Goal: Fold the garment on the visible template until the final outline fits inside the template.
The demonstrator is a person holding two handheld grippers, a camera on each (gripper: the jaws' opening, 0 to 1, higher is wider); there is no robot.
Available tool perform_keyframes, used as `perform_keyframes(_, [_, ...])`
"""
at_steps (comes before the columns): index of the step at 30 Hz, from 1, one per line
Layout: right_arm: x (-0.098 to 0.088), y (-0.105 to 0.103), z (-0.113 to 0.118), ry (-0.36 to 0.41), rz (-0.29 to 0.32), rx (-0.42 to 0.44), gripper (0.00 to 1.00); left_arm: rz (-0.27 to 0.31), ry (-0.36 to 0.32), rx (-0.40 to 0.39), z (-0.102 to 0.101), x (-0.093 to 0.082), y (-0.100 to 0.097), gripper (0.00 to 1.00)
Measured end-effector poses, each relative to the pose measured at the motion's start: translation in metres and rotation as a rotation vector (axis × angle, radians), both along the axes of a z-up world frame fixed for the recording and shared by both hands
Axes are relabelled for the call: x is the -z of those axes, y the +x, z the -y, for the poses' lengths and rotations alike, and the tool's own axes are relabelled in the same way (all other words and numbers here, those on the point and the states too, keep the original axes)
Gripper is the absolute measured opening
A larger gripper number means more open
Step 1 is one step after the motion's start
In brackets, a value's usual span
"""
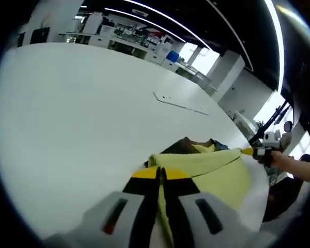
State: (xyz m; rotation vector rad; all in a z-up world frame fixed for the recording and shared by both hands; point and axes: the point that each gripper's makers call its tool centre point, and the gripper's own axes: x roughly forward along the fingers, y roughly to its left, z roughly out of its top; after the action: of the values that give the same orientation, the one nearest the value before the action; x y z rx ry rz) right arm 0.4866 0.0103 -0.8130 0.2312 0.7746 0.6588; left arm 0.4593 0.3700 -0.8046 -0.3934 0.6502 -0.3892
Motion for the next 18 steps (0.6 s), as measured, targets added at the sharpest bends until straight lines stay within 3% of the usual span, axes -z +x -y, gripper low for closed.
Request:
perform_keyframes(7, [-0.003,0.000,0.006,-0.011,0.029,-0.041,0.18,0.052,0.007,0.084,0.007,-0.007,-0.004,0.05])
perform_keyframes(12, [-0.009,-0.004,0.006,0.001,0.058,-0.063,0.31,0.103,0.045,0.172,0.014,-0.016,-0.009,0.21])
perform_keyframes(18, [-0.012,-0.013,0.002,-0.020,0.111,-0.133,0.56,0.141,0.081,0.308,0.026,-0.020,-0.027,0.50])
